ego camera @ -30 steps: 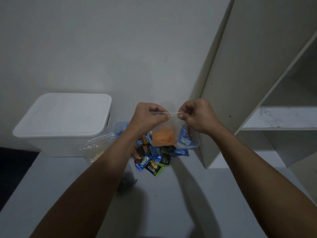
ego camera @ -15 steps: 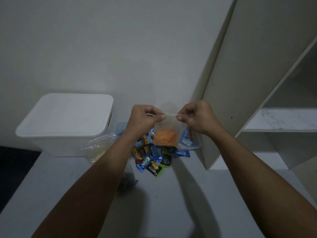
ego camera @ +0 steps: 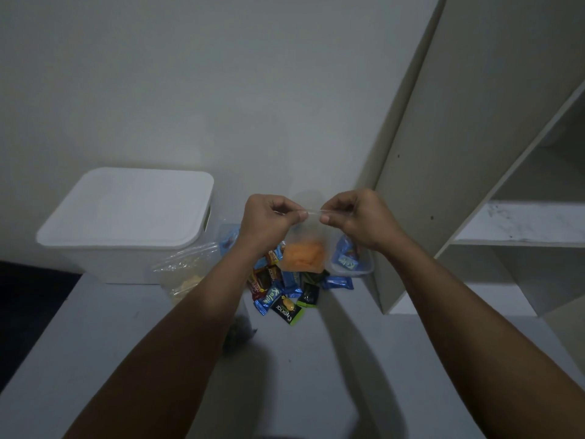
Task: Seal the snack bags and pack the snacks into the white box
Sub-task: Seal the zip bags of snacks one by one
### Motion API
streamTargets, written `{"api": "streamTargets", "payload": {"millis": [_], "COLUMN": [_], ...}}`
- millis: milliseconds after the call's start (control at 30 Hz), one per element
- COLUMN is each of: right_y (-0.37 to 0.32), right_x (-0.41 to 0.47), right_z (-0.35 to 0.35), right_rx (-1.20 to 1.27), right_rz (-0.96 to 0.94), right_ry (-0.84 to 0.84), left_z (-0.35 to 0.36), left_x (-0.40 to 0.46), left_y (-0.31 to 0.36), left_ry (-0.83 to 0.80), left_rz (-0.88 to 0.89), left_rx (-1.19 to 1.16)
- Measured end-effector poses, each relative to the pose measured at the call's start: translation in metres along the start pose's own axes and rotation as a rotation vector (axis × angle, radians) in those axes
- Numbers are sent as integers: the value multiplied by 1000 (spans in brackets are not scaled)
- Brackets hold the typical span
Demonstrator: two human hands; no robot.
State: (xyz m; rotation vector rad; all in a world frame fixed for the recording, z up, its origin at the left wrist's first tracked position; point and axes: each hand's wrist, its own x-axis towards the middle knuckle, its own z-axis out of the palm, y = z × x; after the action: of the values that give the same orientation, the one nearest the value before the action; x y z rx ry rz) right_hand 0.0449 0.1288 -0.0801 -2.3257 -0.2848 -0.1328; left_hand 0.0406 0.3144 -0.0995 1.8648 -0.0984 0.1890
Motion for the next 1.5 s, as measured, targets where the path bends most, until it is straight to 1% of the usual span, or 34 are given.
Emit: {"api": "streamTargets", "payload": {"millis": [67,300,333,433,467,500,567,600,700,767,900,1000,1100,1233,1400,1467,1500], "right_y": [2,1,2,3,2,2,2,2,4,7,11,8,8,11,9,10,10], "right_x": [0,2,2,2,0,-1,-4,-6,-8,-8,-10,-13,-11,-7,-6,-5,-5], "right_z": [-4,-2,-1,5,8,11,17,20,25,27,27,23,22,26,33,35,35], "right_rx": [14,43,48,46,41,43,52,50,42,71,236,373,393,487,484,418,377], "right_rz": [25,59,66,92,87,73,21,-9,-72,-58,32,53,74,181,176,148,129], "right_ry": [-26,22,40,144,169,187,215,226,235,208,87,13,-8,-67,-120,-147,-165], "left_z": [-4,-8,-7,-2,0,2,8,10,13,14,16,17,18,19,15,12,9], "left_x": [1,1,2,0,-2,-3,-6,-7,-7,-7,-8,-10,-11,-13,-18,-20,-22], "left_y": [-2,-8,-9,-6,-5,-5,-3,-2,-2,-3,-6,-7,-3,0,-3,-7,-12], "left_ry": [20,45,94,353,378,335,176,123,69,45,48,34,18,17,34,83,136], "left_rz": [-13,-35,-33,-61,-93,-131,-223,-258,-307,-291,-259,-267,-292,-311,-334,-327,-301], "left_rx": [-28,-73,-54,24,33,17,-103,-162,-273,-304,-312,-306,-307,-306,-271,-219,-183]}}
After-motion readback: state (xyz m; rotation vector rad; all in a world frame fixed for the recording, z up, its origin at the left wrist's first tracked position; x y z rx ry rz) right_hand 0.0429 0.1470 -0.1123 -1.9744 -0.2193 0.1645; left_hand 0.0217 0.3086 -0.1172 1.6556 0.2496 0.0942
